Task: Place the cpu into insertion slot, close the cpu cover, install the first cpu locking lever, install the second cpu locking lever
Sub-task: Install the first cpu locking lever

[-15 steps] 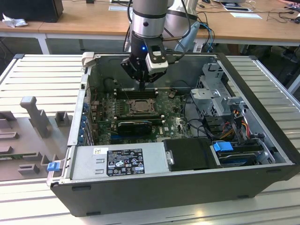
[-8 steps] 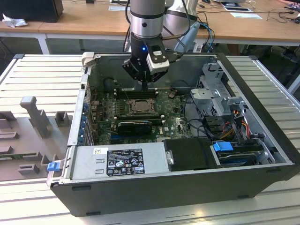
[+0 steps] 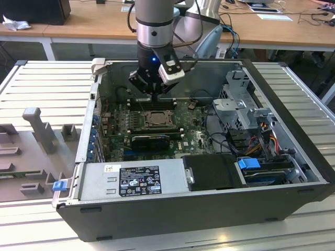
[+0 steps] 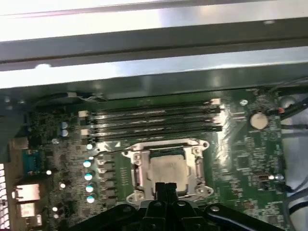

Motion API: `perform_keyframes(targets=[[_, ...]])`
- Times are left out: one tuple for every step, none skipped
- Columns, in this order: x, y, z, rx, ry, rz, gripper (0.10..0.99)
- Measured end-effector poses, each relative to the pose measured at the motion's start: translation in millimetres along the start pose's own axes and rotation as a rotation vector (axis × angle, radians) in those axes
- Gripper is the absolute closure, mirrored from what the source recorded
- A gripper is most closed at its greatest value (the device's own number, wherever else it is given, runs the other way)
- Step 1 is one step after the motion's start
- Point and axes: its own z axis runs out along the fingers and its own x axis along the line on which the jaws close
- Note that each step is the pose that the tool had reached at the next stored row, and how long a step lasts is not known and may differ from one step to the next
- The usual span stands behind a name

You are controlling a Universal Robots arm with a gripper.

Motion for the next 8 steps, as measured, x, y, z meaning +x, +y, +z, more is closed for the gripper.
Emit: perform_keyframes(targets=[[7.1,-0.6,1.1,0.000,-0.0001,0.000,0.980],[11.8,-1.1,1.4,-0.001,0.0000,0.000,0.980],[17.8,-1.4,1.3,-0.002,0.0001,0.000,0.980],[21.7,-1.7,1.2,-0.003,0.0004,0.000,0.980],[25.1,-1.6,1.2,-0.006,0.0052,0.000,0.980],[25.6,-1.5,1.2,-0.007,0.0120,0.000,0.980],[27.0,-1.5,1.1,-0.009,0.0214,0.000,0.980],[29.1,-1.7,0.9,-0.011,0.0261,0.000,0.980]])
